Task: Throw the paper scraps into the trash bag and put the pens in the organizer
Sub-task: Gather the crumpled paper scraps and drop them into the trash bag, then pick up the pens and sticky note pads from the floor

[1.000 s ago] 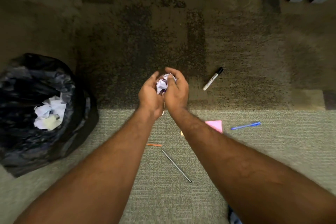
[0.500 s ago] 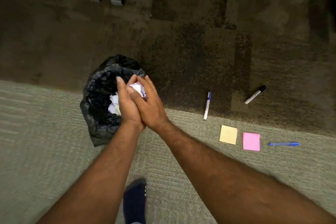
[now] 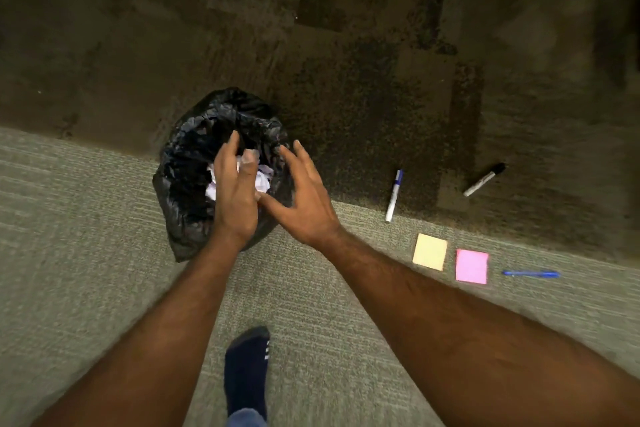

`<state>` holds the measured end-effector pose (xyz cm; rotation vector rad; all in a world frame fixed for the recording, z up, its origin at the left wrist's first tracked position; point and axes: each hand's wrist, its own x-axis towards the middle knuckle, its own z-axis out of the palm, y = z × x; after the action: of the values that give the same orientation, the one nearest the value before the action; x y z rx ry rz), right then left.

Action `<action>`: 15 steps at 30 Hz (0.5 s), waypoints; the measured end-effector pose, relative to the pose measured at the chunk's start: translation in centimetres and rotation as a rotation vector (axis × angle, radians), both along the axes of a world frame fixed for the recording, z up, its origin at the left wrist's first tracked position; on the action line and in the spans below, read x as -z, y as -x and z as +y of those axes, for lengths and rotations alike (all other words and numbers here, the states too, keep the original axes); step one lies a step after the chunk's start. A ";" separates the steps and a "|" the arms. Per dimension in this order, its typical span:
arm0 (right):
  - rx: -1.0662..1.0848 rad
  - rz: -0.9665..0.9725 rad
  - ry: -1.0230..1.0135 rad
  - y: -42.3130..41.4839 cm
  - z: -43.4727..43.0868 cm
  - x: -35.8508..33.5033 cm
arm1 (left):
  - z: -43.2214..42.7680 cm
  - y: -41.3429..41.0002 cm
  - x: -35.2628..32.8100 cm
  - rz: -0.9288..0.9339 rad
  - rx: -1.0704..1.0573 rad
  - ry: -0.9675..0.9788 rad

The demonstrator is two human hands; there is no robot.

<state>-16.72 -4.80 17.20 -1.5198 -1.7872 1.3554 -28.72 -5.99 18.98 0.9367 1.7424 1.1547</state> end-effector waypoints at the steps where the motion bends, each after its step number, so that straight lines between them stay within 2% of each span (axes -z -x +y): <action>1: -0.004 -0.028 -0.010 -1.5 -0.5 0.5 | -0.2 -0.8 0.5 0.074 0.070 -0.007; 4: -0.018 -0.153 -0.018 -6.5 -2.0 2.6 | -0.8 -3.6 1.7 0.414 0.315 -0.031; 6: -0.003 -0.264 0.046 -10.2 -3.1 4.1 | -1.2 -5.6 3.0 0.560 0.485 -0.025; 12: 0.140 -0.473 0.286 -19.6 -7.8 8.0 | -3.2 -10.3 9.0 0.695 0.832 0.305; 15: 0.162 -0.507 0.341 -21.9 -9.7 9.8 | -4.5 -11.4 11.6 0.739 0.917 0.435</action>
<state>5.18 -14.47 7.39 -2.3074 -1.7080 1.3242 -17.34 -10.48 7.35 1.7297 1.6365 -0.1933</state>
